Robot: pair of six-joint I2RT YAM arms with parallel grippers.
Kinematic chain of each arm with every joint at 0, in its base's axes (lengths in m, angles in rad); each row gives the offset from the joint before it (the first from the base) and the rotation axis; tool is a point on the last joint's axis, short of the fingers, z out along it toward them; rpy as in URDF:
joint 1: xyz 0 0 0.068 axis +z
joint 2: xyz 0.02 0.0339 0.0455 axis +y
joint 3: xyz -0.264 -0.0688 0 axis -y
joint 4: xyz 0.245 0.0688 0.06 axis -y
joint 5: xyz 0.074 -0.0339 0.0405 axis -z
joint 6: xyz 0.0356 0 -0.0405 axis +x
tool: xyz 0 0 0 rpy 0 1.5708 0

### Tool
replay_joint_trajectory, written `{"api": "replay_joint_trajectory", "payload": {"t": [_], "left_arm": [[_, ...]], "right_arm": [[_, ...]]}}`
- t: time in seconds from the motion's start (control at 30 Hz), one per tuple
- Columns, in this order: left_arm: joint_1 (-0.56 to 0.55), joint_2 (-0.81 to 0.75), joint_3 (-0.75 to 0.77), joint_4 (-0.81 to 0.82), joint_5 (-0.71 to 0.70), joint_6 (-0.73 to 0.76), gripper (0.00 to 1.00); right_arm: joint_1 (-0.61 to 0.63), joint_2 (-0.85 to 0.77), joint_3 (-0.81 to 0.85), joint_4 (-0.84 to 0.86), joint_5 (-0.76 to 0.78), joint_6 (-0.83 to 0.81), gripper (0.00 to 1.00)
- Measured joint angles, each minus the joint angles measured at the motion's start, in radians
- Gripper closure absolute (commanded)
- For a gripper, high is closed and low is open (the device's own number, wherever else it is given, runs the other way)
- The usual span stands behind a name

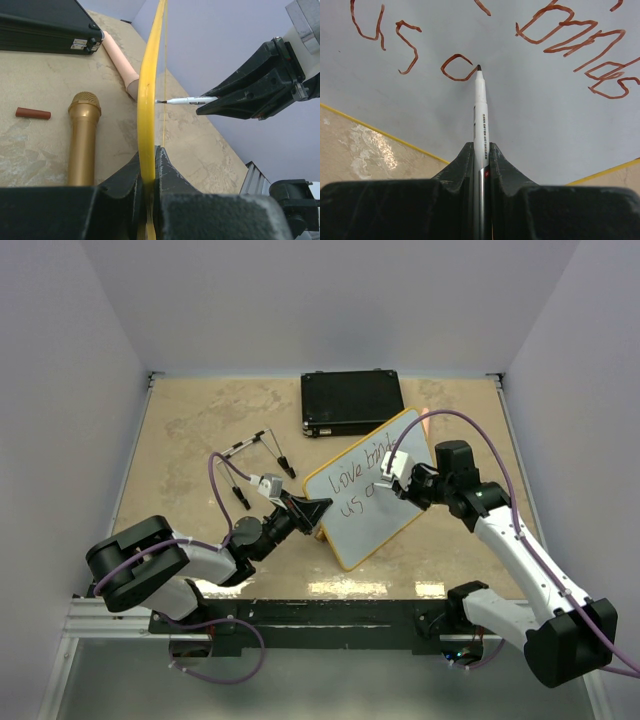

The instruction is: Write a sentence on the whiteboard

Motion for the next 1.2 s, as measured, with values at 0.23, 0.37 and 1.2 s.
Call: {"api": "replay_joint_trajectory", "payload": {"t": [0.23, 0.37, 1.2], "left_arm": [[0.0, 0.0, 0.0, 0.0, 0.0, 0.0, 1.0], [0.0, 0.0, 0.0, 0.0, 0.0, 0.001, 1.0], [0.0, 0.0, 0.0, 0.0, 0.0, 0.0, 1.0]], "right_arm": [[0.0, 0.001, 0.0, -0.016, -0.002, -0.011, 1.0], [0.0, 0.002, 0.0, -0.03, -0.001, -0.018, 1.0], [-0.002, -0.024, -0.006, -0.06, 0.011, -0.003, 1.0]]}}
